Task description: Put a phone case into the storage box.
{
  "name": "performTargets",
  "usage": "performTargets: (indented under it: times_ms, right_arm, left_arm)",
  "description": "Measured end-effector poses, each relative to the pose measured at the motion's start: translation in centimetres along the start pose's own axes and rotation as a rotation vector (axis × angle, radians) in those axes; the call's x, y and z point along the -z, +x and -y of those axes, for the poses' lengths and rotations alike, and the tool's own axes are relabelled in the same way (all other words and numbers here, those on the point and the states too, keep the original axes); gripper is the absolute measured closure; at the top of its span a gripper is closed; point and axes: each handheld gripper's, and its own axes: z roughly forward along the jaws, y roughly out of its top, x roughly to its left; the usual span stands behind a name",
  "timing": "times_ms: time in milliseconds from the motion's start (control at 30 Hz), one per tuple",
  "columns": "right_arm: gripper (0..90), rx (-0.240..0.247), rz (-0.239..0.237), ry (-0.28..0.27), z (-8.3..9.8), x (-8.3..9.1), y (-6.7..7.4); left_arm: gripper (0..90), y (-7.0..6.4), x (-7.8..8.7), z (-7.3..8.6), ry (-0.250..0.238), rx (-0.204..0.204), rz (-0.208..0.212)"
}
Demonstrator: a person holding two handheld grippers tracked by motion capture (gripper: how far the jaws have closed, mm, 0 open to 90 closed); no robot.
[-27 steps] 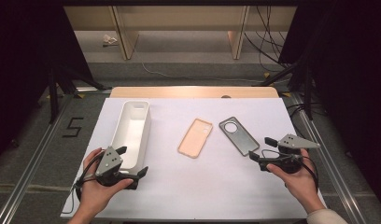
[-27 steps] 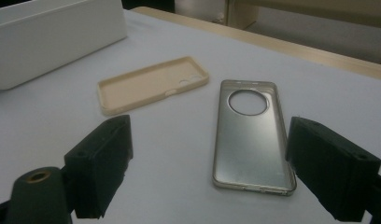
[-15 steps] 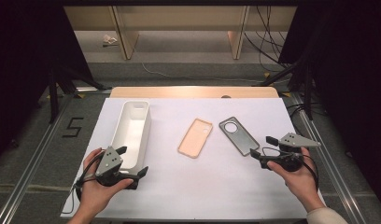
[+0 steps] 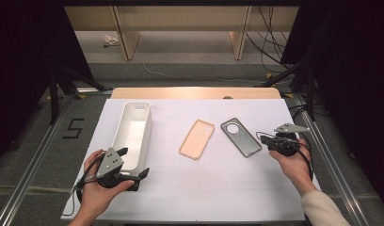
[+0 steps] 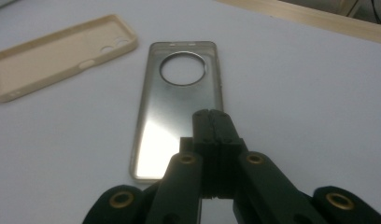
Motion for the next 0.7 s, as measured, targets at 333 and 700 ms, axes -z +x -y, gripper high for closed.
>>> performTargets:
  times_ms: [333, 700]
  right_arm:
    - [90.0, -0.009, 0.062, 0.139, -0.6, -3.3, -1.1]
    - [90.0, -0.032, 0.068, 0.223, 0.2, -4.2, -1.7]
  left_arm:
    - [0.6, 0.0, 0.0, 0.0, -0.001, 0.000, -0.001]
    - [0.5, 0.0, 0.0, 0.0, -0.003, -0.002, 0.001]
